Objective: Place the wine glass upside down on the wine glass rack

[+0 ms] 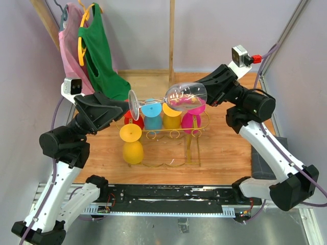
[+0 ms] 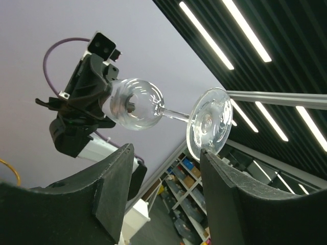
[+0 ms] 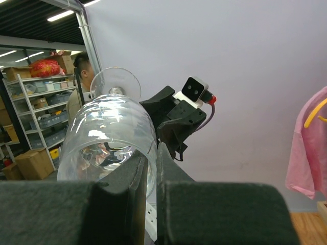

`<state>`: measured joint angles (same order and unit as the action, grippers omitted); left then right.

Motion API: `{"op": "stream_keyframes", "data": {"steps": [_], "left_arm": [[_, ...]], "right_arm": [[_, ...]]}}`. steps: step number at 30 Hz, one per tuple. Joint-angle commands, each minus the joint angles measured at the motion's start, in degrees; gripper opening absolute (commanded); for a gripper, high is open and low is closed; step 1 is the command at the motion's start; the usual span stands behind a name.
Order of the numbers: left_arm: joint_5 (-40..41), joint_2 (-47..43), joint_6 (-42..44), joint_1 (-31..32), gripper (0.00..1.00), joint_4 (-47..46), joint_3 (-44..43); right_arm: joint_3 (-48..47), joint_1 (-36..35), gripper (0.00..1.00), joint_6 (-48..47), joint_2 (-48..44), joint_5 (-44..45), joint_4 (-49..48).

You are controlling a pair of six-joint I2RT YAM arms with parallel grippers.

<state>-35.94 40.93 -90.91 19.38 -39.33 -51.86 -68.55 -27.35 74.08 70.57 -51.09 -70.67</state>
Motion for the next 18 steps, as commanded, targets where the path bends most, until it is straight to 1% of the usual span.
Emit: {"op": "stream_keyframes", "data": {"steps": [1,4,9,12,18], "left_arm": [[-2.7,0.6,-5.5,0.6,0.58,-8.7,-0.1],[-2.2,-0.1,-7.4,0.6,0.55,-11.0,1.1],[-1.1,-2.3,-7.6,0.7,0.50,-11.0,2.3],[-0.7,-2.6,-8.1,0.7,0.49,-11.0,2.6],[-0.7,-3.0,-8.7,0.6,0.42,-11.0,2.9]], "right_arm": [[-2.6,-3.2,0.01,-1.6,1.1,0.4,-3.2],[-3.0,-4.9,0.01,-2.6,2.5,0.3,-2.5],[-3.6,-5.7,0.01,-3.1,4.2,1.2,-2.6],[-4.3,-6.5,0.01,-3.2,5.3,1.1,-2.6],[-5.1,-7.8,0.01,-3.6,7.0,1.5,-2.5]]}}
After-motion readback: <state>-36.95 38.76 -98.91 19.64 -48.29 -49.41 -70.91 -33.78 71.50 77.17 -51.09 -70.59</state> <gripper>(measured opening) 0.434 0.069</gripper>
